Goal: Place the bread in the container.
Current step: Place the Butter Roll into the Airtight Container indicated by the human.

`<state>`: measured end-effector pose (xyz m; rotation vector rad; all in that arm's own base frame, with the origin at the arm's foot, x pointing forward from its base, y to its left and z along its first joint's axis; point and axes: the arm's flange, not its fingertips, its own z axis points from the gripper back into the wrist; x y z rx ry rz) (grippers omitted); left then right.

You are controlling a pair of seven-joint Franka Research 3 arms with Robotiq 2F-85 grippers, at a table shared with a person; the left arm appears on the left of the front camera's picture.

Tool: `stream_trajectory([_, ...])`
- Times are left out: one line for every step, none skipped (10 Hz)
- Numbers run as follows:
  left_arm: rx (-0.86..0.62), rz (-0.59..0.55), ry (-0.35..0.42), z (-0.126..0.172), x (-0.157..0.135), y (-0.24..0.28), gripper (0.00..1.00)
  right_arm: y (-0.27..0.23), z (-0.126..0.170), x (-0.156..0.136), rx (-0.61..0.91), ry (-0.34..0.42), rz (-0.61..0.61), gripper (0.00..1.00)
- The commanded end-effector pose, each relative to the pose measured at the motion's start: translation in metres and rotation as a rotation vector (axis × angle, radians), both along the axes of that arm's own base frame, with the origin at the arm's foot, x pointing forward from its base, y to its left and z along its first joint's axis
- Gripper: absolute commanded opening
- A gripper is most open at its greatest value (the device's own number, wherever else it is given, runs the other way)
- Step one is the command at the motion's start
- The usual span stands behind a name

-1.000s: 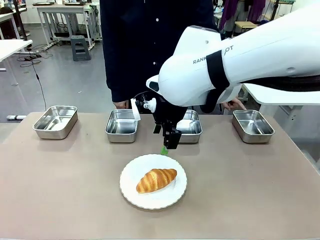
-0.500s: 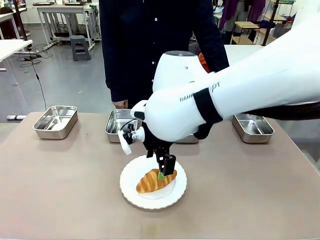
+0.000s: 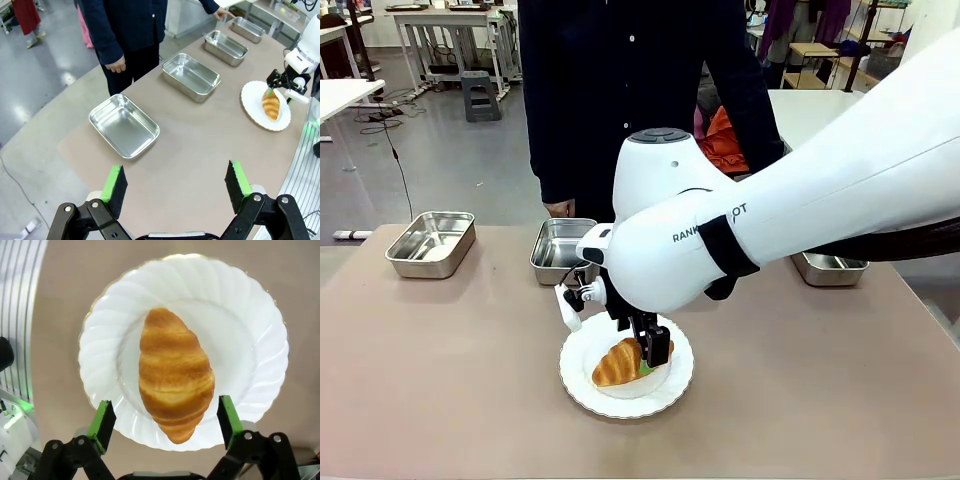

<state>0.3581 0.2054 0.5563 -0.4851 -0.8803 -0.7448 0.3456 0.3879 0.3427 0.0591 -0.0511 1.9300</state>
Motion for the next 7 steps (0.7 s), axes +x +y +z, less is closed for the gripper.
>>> stream_trajectory([-0.004, -0.006, -0.010, 0.001, -0.001, -0.001, 1.00, 0.016, -0.006, 0.002, -0.019, -0.039, -0.015, 1.00])
stream_trajectory([-0.004, -0.006, -0.010, 0.001, -0.001, -0.001, 1.00, 0.018, -0.009, 0.003, -0.025, -0.049, -0.020, 1.00])
stream_trajectory([-0.004, -0.006, -0.010, 0.001, -0.001, -0.001, 1.00, 0.019, -0.013, 0.004, -0.029, -0.051, -0.016, 1.00])
stream_trajectory([-0.004, -0.006, -0.010, 0.001, -0.001, -0.001, 1.00, 0.022, -0.018, 0.004, -0.031, -0.032, -0.002, 1.00])
stream_trajectory([-0.004, -0.006, -0.010, 0.001, -0.001, -0.001, 1.00, 0.023, -0.022, 0.004, -0.037, -0.022, -0.001, 1.00])
stream_trajectory([-0.004, -0.006, -0.010, 0.001, -0.001, -0.001, 1.00, 0.024, -0.026, 0.004, -0.048, -0.018, -0.002, 1.00])
stream_trajectory([-0.004, -0.006, -0.010, 0.001, -0.001, -0.001, 1.00, 0.023, -0.030, 0.005, -0.048, -0.015, -0.003, 1.00])
